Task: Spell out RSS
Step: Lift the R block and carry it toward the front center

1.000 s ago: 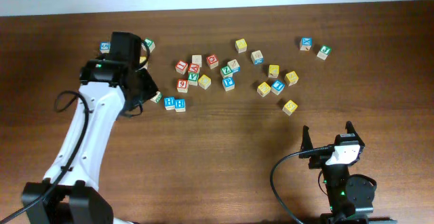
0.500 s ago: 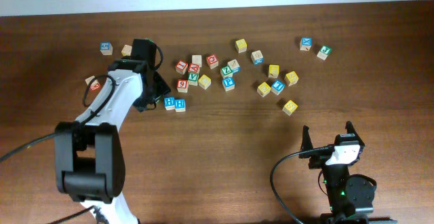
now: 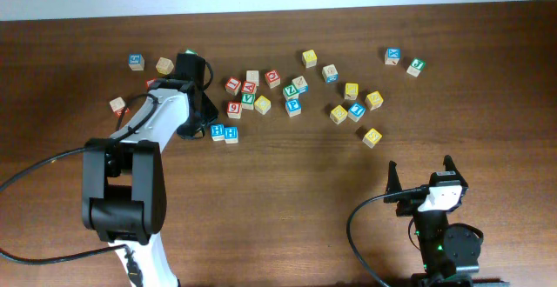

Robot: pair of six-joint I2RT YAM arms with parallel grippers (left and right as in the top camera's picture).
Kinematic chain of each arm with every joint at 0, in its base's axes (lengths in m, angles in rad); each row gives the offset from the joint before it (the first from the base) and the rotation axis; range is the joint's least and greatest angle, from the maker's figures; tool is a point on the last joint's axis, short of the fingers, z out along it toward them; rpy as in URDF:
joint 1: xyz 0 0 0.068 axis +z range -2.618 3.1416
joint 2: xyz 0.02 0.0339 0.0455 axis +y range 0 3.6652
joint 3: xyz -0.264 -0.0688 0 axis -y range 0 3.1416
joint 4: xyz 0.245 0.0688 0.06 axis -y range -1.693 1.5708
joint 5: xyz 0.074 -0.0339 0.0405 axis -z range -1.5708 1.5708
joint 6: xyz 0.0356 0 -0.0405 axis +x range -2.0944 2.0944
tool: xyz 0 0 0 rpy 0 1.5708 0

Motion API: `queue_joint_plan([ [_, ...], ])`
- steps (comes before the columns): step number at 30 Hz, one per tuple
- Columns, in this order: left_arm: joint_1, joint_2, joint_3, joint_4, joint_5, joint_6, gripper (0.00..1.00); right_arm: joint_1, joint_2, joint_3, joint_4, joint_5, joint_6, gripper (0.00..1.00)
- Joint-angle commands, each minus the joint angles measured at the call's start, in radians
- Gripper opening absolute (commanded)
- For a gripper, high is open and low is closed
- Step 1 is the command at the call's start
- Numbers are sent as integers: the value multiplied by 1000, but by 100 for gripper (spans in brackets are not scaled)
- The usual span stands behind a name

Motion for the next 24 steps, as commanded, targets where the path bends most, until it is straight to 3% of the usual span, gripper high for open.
queue_joint_plan([
  [1, 2, 16, -8, 4, -20, -6, 45, -6, -7, -5, -5, 5, 4, 98],
  [5, 2, 16, -8, 9, -21, -6, 45, -6, -7, -5, -5, 5, 4, 98],
  [10, 2, 17, -8, 35, -21, -6, 30, -6, -7, -5, -5, 5, 4, 98],
  [14, 2, 17, -8, 33, -21, -5, 31, -6, -7, -5, -5, 5, 4, 98],
  [18, 2, 11, -6, 16, -19, -5, 15, -6, -7, -5, -5, 5, 4, 98],
  [24, 6, -103, -6, -72, -10, -5, 17, -6, -7, -5, -5, 5, 4, 98],
])
